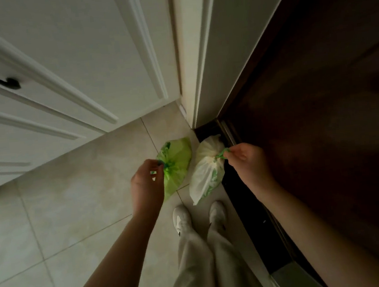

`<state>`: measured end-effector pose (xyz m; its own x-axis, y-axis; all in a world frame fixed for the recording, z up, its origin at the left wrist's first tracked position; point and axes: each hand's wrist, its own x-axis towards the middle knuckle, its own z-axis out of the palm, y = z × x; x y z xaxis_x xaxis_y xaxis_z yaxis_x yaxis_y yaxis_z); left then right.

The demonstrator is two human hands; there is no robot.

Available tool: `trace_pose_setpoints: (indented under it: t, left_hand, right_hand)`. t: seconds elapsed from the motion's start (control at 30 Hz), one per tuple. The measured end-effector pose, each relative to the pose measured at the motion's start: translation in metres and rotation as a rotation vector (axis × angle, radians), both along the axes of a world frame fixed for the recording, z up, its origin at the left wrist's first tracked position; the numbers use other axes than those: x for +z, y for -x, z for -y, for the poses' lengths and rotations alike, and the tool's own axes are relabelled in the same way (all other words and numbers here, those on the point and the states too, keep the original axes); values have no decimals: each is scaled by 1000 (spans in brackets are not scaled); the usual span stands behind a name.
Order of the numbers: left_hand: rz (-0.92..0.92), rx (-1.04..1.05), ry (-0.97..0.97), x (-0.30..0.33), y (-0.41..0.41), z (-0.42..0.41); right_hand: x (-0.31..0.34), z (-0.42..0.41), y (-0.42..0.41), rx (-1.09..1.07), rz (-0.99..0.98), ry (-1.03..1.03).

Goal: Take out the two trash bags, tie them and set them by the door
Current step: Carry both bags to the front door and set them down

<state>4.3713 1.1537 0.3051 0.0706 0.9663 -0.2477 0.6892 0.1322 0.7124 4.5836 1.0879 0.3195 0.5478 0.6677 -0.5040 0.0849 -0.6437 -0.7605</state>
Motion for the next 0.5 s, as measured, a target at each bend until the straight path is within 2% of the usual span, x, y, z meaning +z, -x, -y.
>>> trace_pose_setpoints:
  t: [0.13, 0.5]
  left_hand:
    - [-24, -53, -33, -37, 0, 14]
    - [-15, 148, 175, -107, -7, 15]
  right_hand:
    - [-32, -2, 5, -26, -23, -9]
    - [-93, 9, -1, -33, 25, 99]
